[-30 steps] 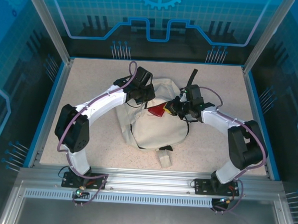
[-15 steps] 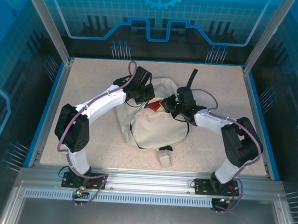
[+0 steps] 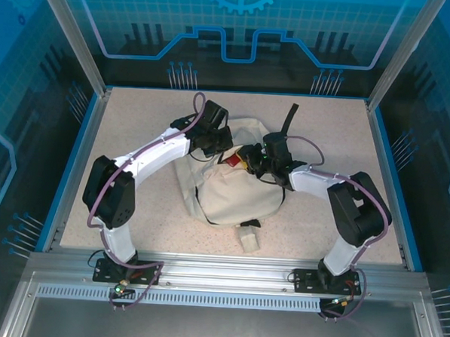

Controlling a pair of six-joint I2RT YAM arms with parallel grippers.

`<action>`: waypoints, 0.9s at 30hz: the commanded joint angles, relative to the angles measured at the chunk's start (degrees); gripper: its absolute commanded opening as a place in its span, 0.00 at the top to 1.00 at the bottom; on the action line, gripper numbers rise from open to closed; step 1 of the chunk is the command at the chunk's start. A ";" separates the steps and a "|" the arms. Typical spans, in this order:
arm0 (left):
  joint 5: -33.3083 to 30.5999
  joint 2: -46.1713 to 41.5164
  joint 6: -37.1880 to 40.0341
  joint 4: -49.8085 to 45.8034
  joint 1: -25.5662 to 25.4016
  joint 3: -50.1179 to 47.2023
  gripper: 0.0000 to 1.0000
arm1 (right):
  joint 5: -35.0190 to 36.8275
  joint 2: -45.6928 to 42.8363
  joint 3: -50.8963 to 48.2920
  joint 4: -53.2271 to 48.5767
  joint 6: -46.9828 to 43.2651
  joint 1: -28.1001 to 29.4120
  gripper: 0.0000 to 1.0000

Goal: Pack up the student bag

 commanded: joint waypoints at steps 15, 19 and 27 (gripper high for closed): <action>3.31 -0.67 0.78 1.52 1.05 -0.92 1.00 | -6.39 -3.03 0.80 -8.23 -4.55 1.43 0.87; 3.47 -0.74 0.70 1.52 0.98 -0.92 1.00 | -6.51 -0.53 2.44 -7.87 -5.14 1.70 0.90; 4.41 -1.52 0.53 1.09 1.08 -0.78 1.00 | -10.17 5.36 6.00 2.32 -8.25 2.03 0.93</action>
